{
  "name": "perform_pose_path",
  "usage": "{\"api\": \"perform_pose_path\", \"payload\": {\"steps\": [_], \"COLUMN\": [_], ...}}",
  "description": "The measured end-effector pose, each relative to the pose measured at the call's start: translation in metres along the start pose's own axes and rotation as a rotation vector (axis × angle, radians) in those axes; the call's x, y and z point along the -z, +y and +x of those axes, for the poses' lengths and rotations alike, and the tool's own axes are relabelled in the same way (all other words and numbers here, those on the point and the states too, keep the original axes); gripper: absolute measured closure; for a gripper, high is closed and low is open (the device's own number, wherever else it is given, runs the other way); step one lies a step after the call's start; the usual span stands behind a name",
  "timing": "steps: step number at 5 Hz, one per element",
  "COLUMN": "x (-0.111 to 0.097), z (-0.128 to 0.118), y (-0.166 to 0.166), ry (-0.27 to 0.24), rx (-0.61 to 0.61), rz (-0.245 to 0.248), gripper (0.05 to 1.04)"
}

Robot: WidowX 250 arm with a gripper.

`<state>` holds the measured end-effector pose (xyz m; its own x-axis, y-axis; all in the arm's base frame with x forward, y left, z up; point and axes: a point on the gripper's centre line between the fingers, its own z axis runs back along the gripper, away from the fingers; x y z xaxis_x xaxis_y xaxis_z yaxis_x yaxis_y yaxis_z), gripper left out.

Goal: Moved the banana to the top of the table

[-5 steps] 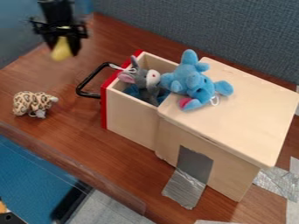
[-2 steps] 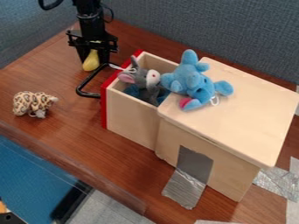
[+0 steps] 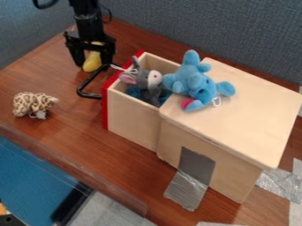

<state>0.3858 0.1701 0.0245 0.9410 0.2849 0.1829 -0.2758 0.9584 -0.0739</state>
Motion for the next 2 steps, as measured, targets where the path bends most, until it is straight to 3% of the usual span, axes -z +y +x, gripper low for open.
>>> {"api": "perform_pose_path", "payload": {"steps": [1, 2], "x": [-0.049, -0.075], "z": [0.0, -0.01], "y": [-0.003, -0.008], "ry": [-0.104, -0.143], "rx": [0.048, 0.128], "rz": [0.001, -0.003], "gripper": [0.083, 0.084]}}
